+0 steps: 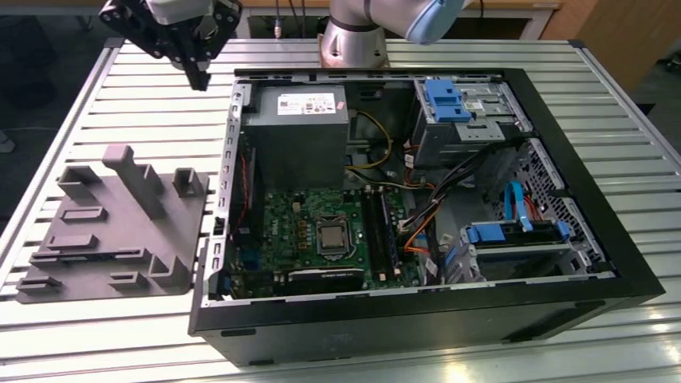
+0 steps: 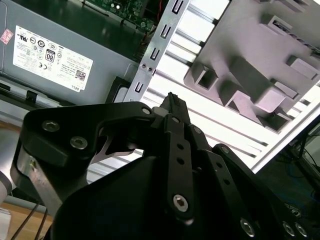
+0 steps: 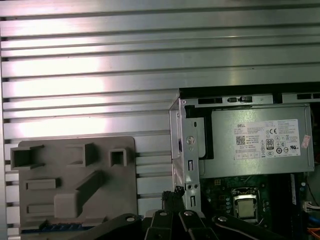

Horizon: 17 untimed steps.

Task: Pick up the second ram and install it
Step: 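Reach for the second ram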

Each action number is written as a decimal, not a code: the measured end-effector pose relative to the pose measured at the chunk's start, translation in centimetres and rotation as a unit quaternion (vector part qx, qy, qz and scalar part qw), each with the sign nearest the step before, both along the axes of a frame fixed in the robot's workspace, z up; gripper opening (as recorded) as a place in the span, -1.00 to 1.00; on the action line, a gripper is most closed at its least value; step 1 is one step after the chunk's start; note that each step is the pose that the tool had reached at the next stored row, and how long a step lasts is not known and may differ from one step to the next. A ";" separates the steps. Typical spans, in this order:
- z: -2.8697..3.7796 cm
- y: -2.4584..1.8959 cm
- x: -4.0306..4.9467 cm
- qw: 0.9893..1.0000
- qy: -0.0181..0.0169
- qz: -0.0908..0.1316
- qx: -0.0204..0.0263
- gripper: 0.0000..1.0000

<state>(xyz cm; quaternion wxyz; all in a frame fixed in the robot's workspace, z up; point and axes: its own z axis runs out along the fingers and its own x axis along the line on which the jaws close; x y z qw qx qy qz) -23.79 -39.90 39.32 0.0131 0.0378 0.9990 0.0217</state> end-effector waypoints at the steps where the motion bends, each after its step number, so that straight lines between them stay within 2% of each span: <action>1: 0.00 0.00 -0.05 1.000 0.000 0.000 0.000 -0.79; 17: 0.00 0.00 -0.86 1.000 0.000 0.000 0.000 -0.79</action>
